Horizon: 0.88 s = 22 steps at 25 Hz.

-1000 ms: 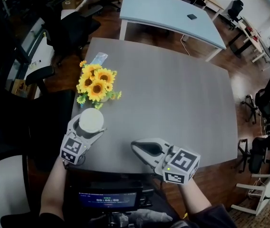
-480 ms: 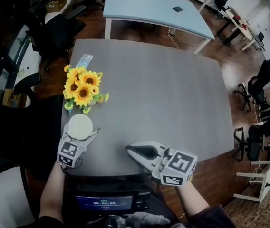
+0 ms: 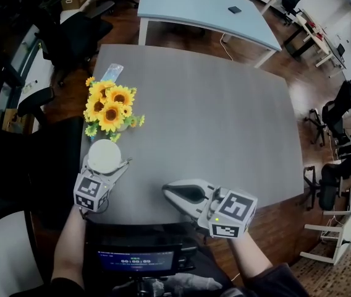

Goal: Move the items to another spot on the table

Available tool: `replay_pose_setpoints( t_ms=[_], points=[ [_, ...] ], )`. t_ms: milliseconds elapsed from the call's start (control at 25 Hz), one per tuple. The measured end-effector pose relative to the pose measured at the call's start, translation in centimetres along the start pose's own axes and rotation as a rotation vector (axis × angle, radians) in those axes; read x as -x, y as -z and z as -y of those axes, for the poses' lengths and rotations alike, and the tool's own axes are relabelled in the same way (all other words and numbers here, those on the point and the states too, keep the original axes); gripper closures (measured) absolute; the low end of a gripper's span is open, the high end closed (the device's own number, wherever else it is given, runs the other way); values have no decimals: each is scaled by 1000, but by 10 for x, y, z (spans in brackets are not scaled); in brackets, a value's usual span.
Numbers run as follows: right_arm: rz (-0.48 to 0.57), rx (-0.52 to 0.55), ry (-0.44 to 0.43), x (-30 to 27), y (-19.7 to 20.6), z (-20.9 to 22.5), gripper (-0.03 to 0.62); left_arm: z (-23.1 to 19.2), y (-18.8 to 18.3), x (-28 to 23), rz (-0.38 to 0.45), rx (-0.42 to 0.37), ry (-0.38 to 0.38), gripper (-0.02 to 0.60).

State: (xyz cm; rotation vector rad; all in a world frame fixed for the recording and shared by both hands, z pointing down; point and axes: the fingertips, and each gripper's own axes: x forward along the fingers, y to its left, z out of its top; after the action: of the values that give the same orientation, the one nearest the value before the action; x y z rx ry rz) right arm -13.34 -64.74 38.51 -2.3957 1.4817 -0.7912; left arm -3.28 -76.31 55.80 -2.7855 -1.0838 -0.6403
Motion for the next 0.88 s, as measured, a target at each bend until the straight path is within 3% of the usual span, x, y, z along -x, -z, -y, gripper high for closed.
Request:
replay_pose_setpoints(
  t_ms=[200,280,480,880],
  points=[
    [14,4,5,0,-3,-1,611,-23,1,10,36,283,-33,156],
    [19,4,9,2,-3,-1,611,-25,5,18,37,361,-40,156],
    [44,-7,12,2,-4,3,611,-14,3,35,20,332,-57,156],
    [66,38,-36,-9,-18,-9,611,-17,-63,61,124,332,-64,155]
  ],
)
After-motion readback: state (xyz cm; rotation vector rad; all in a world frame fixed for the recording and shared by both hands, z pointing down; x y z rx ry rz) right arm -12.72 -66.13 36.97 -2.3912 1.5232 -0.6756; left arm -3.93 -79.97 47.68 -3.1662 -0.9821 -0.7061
